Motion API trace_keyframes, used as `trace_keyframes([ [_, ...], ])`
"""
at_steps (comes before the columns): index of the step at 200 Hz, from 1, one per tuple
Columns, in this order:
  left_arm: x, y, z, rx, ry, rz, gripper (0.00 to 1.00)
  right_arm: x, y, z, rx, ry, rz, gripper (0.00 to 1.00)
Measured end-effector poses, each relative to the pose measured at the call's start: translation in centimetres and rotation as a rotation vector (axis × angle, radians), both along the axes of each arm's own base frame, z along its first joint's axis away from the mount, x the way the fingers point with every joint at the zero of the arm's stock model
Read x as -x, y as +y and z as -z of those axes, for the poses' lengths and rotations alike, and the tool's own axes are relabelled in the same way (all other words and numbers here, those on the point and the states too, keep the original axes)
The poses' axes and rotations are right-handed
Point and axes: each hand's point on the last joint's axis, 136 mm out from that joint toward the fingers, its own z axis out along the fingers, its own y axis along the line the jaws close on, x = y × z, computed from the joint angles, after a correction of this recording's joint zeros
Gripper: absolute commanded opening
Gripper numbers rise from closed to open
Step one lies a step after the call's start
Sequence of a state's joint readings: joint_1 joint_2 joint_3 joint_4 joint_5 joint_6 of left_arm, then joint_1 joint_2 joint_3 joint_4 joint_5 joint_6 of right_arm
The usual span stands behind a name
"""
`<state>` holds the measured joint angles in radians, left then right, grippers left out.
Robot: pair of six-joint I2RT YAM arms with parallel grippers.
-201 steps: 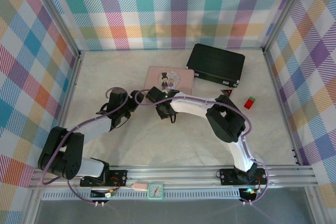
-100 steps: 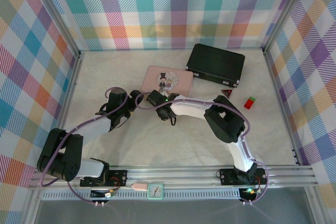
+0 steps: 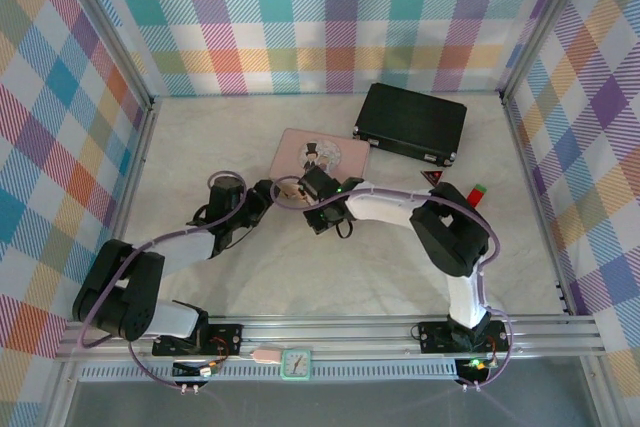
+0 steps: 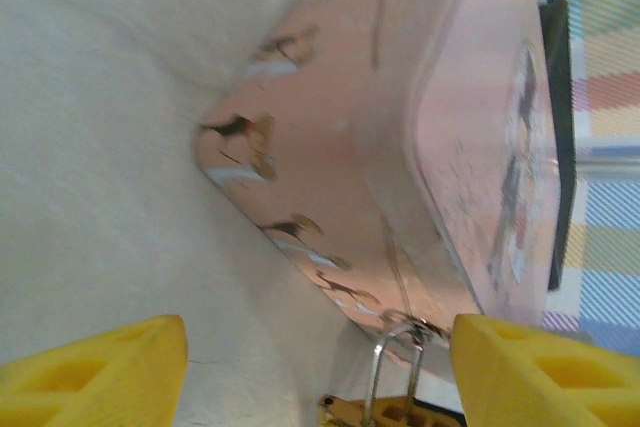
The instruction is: Unlock the padlock with the key
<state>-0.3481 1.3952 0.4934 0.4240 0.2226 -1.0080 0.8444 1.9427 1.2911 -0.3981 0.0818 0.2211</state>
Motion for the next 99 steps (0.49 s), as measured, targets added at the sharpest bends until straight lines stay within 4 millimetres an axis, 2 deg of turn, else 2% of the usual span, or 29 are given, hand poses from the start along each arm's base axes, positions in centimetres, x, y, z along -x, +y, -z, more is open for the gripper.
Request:
trace_keyframes([
  [25, 0.1, -2.8, 0.5, 0.033, -0.02, 0.065, 0.6, 0.1, -0.4, -0.6, -0.103, 0.08, -0.022, 0.04],
  [62, 0.0, -6.3, 2.4, 0.084, -0.005, 0.122, 0.5, -0.1, -0.5, -1.2, -0.211, 0.147, -0.028, 0.02],
  [99, -0.7, -8.4, 2.6, 0.127, -0.033, 0.143, 0.48, 0.3, 0.4, -1.7, -0.273, 0.175, -0.048, 0.0],
])
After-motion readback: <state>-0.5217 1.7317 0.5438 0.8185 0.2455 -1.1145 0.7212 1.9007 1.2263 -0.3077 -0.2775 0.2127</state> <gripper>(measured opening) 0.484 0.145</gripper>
